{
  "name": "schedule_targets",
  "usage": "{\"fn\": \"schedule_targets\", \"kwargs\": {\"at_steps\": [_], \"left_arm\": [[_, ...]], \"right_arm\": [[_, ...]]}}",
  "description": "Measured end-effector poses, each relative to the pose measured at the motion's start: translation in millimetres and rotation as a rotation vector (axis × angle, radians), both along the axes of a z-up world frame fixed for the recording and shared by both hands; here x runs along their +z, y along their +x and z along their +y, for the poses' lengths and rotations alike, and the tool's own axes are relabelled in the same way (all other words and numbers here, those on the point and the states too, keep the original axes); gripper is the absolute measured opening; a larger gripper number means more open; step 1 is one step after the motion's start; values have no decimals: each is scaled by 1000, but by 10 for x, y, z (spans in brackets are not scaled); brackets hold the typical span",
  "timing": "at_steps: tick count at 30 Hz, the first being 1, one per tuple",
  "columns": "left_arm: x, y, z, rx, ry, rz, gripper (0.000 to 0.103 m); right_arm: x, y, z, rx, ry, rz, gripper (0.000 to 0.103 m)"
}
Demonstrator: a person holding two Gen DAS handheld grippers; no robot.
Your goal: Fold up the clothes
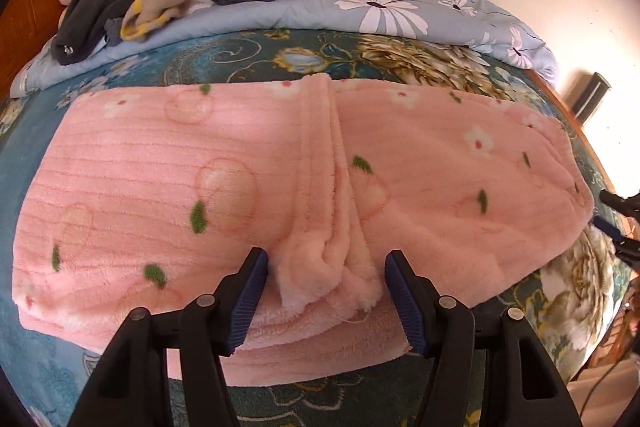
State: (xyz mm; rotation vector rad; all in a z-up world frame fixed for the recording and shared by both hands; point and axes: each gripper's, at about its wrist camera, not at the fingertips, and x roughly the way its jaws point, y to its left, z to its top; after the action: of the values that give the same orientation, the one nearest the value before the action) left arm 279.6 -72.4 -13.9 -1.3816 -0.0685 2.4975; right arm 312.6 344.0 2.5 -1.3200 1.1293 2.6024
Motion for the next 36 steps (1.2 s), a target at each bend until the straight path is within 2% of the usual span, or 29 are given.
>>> {"fn": "schedule_targets", "kwargs": {"at_steps": [2,4,7,14,15,17,19,21,24,29,36], "left_arm": [[15,-11,-71,11,42,-14,65],[12,-23,-137,28,86,-31,65],[15,3,-169,30,101,-38,65],[37,65,-231,39,134,-40,65],[53,75,-252,41,144,-41,65],[96,97,-315,47,168,-40,65],[157,116,-414,66,199,-35,65],[226,133,-554,101,224,-21,65],[303,146,-819,171,247,8,65],[440,255,-1417,314,305,56,65],[516,565,-2215,508,365,122,65]], "right_arm": [[-213,95,224,-108,-102,-19,50],[-386,92,330,-156,-190,-36,50],[-502,25,356,-180,-273,4,50],[-522,-153,265,-199,-286,28,52],[-495,-185,239,-196,-266,21,50],[-415,-223,180,-185,-211,5,37],[-307,-248,117,-170,-162,-1,30],[-83,-276,0,-127,-137,47,28],[315,-415,-357,-5,-92,111,27],[746,-786,-1235,220,-221,207,27],[1218,-1118,-2754,512,-305,387,27]]}}
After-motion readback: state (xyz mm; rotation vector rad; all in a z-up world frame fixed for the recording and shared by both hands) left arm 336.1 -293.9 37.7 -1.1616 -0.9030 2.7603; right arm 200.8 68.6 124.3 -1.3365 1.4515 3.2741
